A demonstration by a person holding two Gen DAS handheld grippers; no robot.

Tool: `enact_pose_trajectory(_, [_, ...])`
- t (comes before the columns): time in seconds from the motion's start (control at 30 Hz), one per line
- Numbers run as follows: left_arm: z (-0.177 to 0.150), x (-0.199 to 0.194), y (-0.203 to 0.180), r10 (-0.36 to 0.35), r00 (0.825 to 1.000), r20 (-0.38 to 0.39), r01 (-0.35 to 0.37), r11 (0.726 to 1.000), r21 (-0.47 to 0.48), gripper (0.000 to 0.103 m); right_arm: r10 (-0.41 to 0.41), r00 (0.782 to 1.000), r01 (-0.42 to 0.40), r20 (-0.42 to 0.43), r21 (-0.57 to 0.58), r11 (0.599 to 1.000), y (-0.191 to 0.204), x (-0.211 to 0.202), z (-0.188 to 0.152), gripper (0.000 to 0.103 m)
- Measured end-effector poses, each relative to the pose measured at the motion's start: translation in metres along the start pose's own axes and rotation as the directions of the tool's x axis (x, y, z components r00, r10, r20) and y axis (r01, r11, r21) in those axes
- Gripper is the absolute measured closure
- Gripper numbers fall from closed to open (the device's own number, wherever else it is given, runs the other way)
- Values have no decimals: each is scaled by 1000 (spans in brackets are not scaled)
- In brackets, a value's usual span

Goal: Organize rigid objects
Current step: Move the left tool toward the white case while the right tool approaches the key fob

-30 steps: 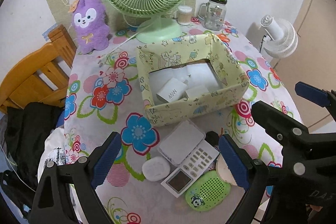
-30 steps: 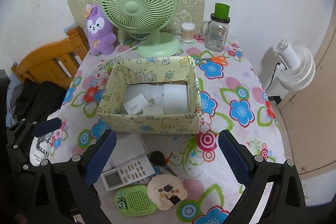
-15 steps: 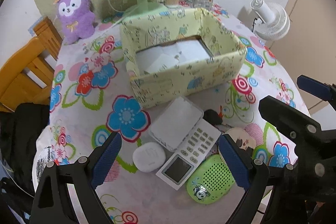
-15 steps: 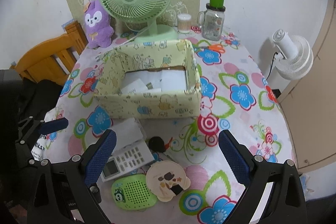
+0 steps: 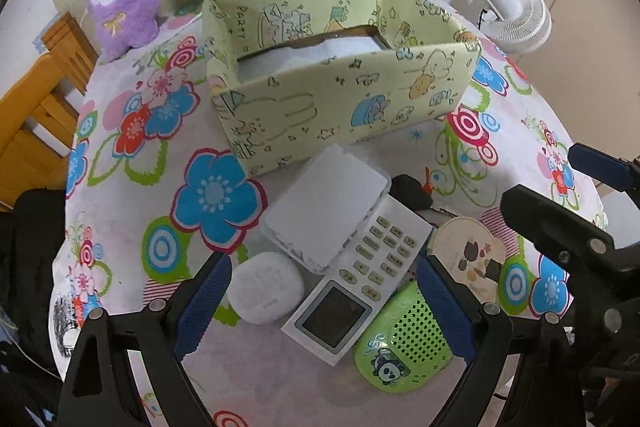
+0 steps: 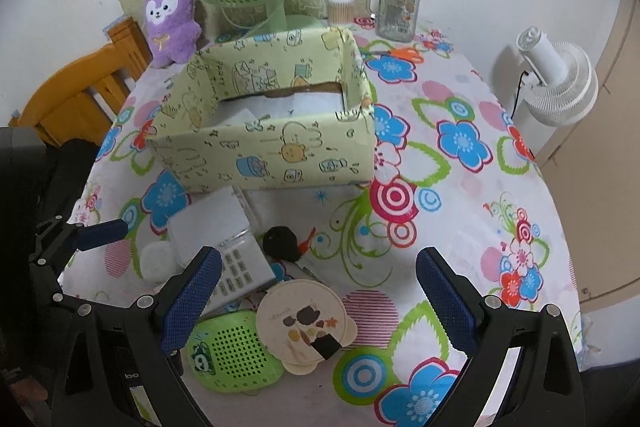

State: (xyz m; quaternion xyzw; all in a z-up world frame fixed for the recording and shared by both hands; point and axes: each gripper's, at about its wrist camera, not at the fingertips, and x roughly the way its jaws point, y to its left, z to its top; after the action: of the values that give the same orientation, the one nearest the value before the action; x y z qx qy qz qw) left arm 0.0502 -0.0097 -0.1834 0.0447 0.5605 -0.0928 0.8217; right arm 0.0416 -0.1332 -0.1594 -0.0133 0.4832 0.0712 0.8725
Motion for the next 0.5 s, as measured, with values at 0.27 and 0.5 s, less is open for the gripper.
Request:
enact_pose_trajectory(0.27, [-10,20,-9,-11,999,-39,12,1000,25,8,2,999,-2,-38,-13,1000,1,17,-10,4])
enact_pose_trajectory(0.5, [-14,32,-14,9,1000,-29,-8,999,54,8,-1,996,-1,-84,-15,1000,-2,33,-21,4])
